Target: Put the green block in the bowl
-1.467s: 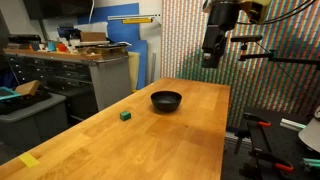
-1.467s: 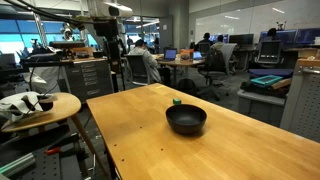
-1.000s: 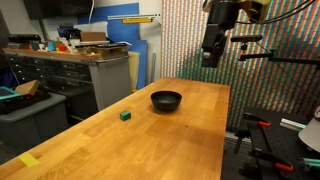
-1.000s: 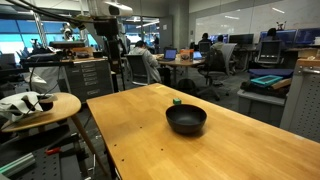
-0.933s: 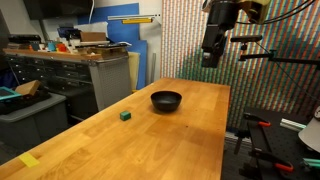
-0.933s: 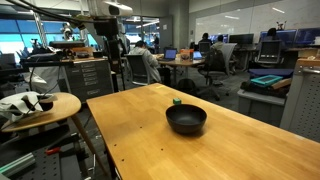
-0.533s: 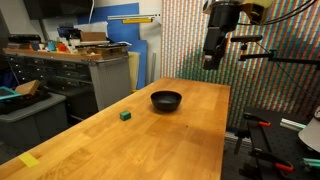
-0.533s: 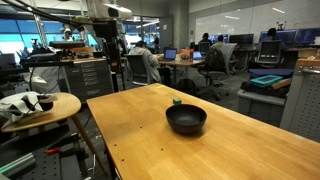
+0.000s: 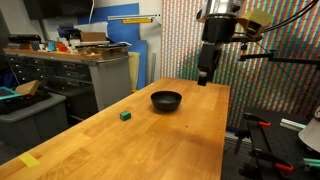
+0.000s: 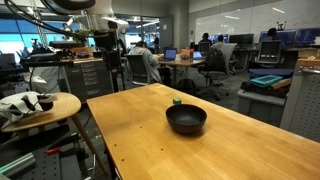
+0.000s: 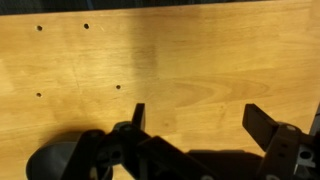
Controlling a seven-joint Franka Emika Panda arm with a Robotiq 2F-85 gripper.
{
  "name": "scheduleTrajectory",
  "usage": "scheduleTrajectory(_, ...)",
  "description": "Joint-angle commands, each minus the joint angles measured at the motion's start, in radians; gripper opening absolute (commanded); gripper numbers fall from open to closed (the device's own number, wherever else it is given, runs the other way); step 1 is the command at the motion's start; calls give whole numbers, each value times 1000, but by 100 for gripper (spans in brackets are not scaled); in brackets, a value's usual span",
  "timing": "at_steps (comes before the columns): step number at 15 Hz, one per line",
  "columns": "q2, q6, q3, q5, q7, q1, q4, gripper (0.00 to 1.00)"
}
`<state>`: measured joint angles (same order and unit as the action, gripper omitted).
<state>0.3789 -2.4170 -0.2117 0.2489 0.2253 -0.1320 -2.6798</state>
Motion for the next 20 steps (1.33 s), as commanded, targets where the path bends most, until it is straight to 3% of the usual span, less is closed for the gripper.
scheduleTrajectory(1,-151,-83,-25,-45,61,0,74,100)
scheduleTrajectory(11,-553,-155,6,-239,225,-28,355,100)
scheduleTrajectory(20,-845,-161,149,-315,339,-148,672,100)
